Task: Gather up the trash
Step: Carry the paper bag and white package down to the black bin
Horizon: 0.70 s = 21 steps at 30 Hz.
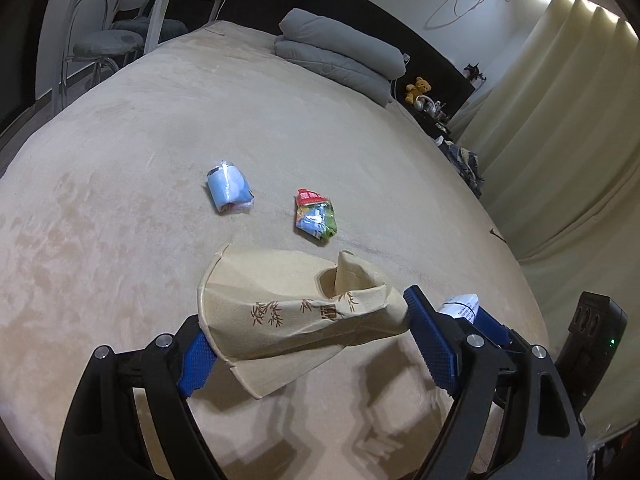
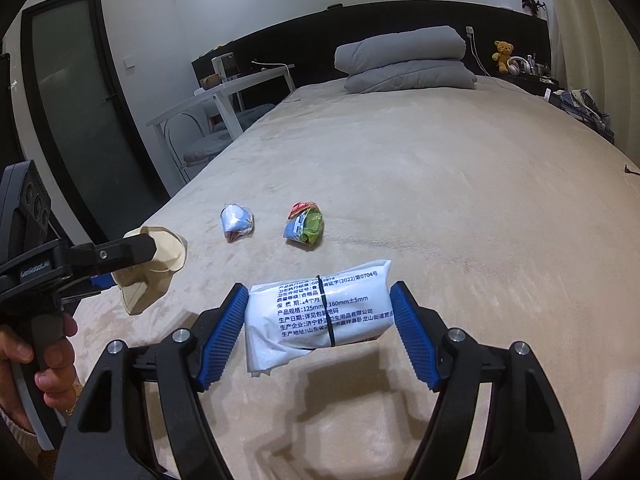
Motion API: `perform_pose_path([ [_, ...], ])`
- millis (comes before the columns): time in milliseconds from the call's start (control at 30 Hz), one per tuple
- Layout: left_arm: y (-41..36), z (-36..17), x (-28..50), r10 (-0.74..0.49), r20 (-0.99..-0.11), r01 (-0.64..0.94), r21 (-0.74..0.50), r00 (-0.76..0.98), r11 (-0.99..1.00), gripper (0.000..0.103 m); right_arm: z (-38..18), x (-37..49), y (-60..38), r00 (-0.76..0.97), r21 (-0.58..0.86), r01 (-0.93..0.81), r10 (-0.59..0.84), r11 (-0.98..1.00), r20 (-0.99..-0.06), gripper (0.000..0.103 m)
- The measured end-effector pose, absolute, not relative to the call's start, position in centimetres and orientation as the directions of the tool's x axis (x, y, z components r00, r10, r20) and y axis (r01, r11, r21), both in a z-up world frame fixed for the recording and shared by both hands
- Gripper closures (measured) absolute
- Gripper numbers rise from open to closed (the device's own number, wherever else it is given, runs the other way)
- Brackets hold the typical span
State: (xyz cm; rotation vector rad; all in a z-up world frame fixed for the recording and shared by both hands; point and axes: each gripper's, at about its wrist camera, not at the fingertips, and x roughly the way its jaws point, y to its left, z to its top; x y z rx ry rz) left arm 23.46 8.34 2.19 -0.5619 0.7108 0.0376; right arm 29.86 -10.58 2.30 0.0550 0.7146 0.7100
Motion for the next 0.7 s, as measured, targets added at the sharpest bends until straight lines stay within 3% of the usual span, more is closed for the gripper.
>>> perform_pose_path([
  [367,5.5,2.1,13.3,-0.116,-0.552,-0.159,-0.426,0.826,0.891,0.020,2.2,21.6,-14.3,0.533,0.349,-0.575,0.662,0.740,-0.527,0.030],
  [700,3.8,0.7,7.2,-0.093,-0.539,-0.130,-0.361,0.837,0.924,0.020,1.2,15.7,-16.3,0.501,0.350,-0.605,0.684,0.715,-0.531,0.030],
])
